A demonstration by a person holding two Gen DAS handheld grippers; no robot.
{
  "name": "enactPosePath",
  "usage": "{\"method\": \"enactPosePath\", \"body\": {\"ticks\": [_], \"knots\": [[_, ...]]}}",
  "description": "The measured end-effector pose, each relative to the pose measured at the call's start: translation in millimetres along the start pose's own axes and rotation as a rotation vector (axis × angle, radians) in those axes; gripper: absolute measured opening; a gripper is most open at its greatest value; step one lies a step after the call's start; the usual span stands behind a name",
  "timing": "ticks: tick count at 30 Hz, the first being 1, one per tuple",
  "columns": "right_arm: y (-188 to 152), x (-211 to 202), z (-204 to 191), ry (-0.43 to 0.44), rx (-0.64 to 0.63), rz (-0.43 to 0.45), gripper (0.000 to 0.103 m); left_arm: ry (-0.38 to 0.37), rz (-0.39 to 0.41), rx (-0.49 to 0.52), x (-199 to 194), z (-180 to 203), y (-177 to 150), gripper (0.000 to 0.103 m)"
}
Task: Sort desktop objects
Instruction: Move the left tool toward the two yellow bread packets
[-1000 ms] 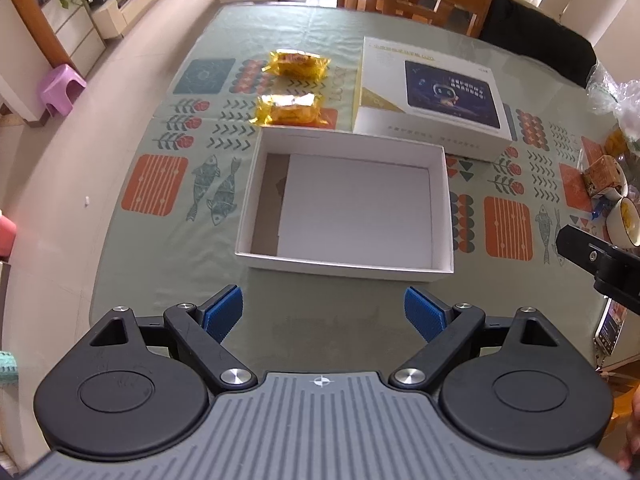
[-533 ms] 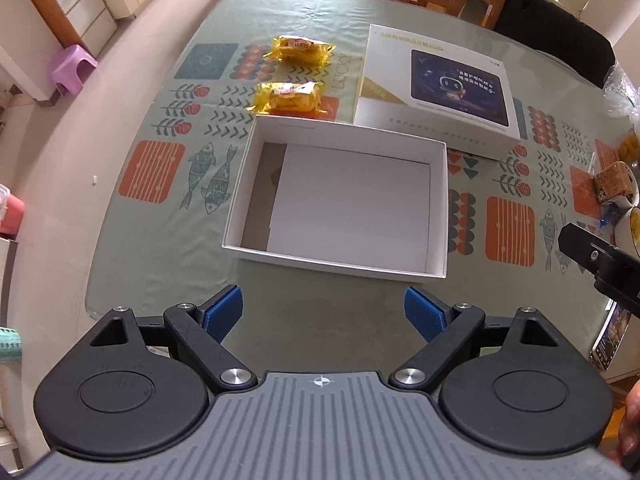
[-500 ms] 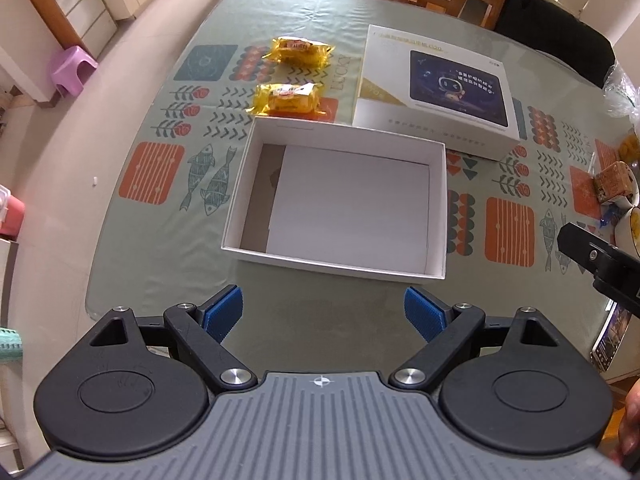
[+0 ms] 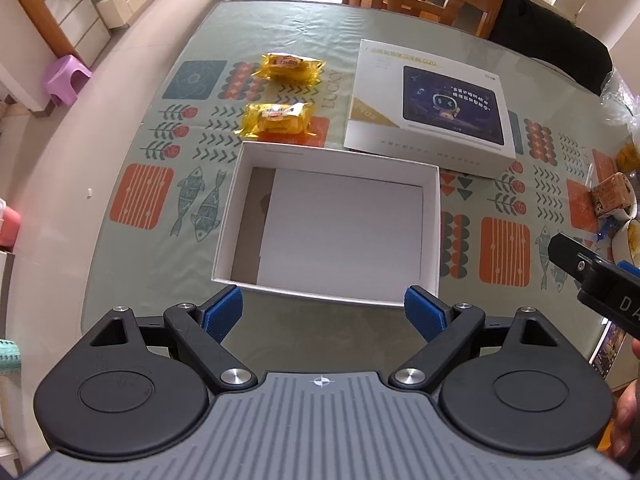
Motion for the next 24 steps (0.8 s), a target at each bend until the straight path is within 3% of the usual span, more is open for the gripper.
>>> {"method": "enactPosePath", "body": {"ticks": [24], "knots": [[28, 33, -44, -0.032, -0.014, -0.029, 0.103, -0.047, -0.070, 0.024, 37, -21, 42, 0.103]]}}
Point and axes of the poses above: each gripper's, at about its wrist camera, not at the fingertips, and x roughly the way its jaws point, z to its right, y to its top, the point moved 7 cm from there along x, roughly the way its jaws point, and after that the axes turned 2 degrees about y, right-handed, at the moved point
